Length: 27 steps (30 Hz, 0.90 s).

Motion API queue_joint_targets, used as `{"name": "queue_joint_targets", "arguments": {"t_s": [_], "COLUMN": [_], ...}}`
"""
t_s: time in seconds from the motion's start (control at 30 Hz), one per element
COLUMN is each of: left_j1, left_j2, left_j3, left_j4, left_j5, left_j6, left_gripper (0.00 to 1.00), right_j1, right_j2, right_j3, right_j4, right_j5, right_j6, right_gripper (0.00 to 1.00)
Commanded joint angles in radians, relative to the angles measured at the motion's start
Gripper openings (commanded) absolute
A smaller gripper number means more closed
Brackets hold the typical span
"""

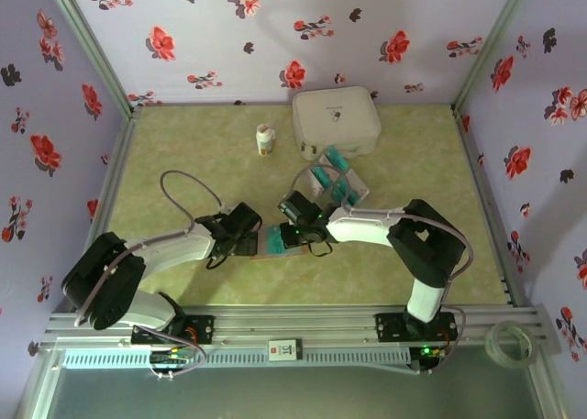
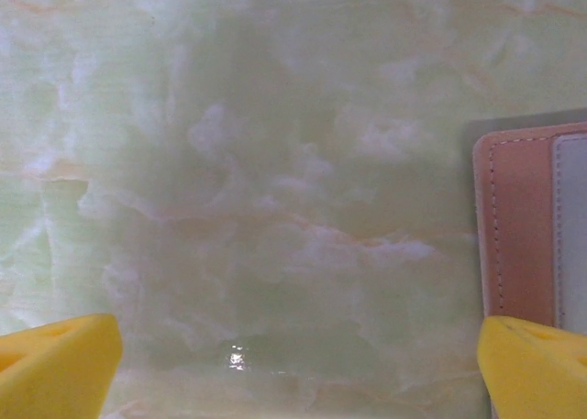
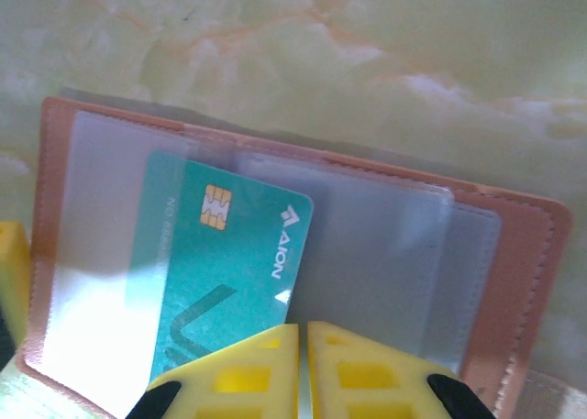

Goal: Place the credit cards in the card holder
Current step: Insert the credit card into the card slot.

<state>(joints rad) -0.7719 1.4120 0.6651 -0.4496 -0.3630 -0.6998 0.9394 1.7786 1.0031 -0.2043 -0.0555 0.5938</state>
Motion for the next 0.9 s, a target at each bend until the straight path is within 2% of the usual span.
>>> {"name": "queue_joint_targets", "arguments": {"t_s": [0.0, 0.2, 0.37, 0.87], "left_j1": [0.007, 0.013, 0.056, 0.081], "left_j2": [-0.006, -0.054, -0.078, -0.016], "left_j3": [-0.01, 0.011, 0.023, 0.041], "left_j4": [0.006, -0.051, -0.108, -0.091], "left_j5": [0.004, -0.034, -0.073, -0.041], "left_j6": [0.007, 0.006, -0.01, 0.027], "left_gripper": [1.0, 1.0, 1.0, 1.0], "right_j1": [0.013, 0.013, 0.01, 0.01], "right_j2": [0.015, -0.036, -0.065, 0.007], "right_j3": [0.03, 0.016, 0.022, 0.055], "right_j4": [-0.046, -0.098, -0.115, -0.076], "right_j5": [0.015, 0.084, 0.094, 0.056], "right_j6": [-0.014, -0.033, -0.038, -0.024], "right_gripper": [0.11, 0.11, 0.11, 0.1]}}
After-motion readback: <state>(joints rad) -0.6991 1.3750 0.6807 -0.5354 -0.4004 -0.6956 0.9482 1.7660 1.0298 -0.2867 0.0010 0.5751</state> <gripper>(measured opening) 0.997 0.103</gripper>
